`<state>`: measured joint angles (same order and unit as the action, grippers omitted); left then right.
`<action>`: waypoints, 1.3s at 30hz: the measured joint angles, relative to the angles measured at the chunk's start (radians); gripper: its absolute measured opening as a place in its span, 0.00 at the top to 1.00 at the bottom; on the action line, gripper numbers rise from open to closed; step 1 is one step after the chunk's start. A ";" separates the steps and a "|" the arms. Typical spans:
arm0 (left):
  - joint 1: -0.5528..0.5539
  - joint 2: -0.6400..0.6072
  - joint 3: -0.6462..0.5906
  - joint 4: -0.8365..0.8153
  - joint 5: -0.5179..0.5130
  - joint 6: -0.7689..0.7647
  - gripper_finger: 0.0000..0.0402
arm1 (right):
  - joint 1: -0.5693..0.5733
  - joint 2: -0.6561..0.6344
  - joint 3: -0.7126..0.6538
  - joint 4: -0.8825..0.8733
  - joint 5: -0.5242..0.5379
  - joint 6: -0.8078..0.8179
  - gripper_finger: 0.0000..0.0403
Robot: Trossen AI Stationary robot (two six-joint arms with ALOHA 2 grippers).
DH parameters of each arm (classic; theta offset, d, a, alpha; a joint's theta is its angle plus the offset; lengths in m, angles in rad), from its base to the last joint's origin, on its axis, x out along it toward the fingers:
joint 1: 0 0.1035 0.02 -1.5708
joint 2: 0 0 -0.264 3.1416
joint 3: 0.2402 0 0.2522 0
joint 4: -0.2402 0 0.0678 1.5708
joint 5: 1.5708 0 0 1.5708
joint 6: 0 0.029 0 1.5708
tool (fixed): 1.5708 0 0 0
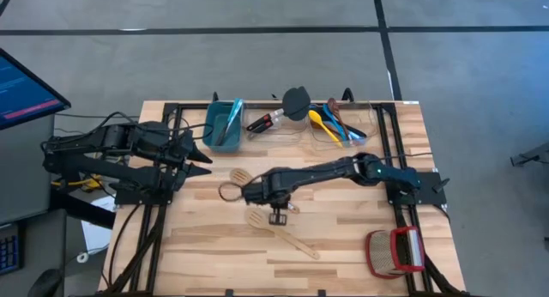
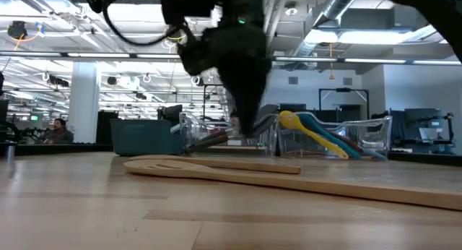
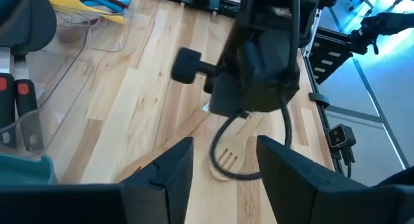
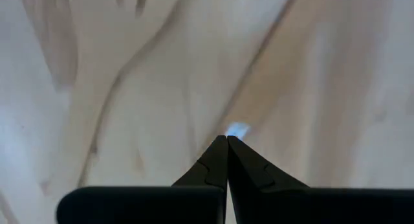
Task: Pick & Place Kitchen Items
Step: Put the brown slotted serving spoon into the right transparent bin
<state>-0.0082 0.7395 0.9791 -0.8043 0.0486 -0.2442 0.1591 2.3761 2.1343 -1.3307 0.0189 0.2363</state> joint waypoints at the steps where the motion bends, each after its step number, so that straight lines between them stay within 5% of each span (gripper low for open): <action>1: 0.000 0.000 0.000 0.000 0.000 0.000 0.60 | 0.005 -0.018 -0.047 0.024 -0.017 0.007 1.00; 8: 0.000 0.000 0.000 0.001 0.000 0.001 0.60 | -0.002 -0.185 -0.260 0.315 -0.058 0.125 1.00; 23: 0.000 0.025 0.000 0.005 0.000 0.001 0.60 | -0.097 -0.210 -0.260 0.318 -0.127 0.341 0.99; 39: 0.000 0.029 0.000 0.006 0.000 0.000 0.60 | -0.090 -0.160 -0.260 0.288 -0.037 0.420 0.55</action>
<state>-0.0078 0.7681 0.9794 -0.7988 0.0483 -0.2440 0.0689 2.2162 1.8743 -1.0430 -0.0185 0.6559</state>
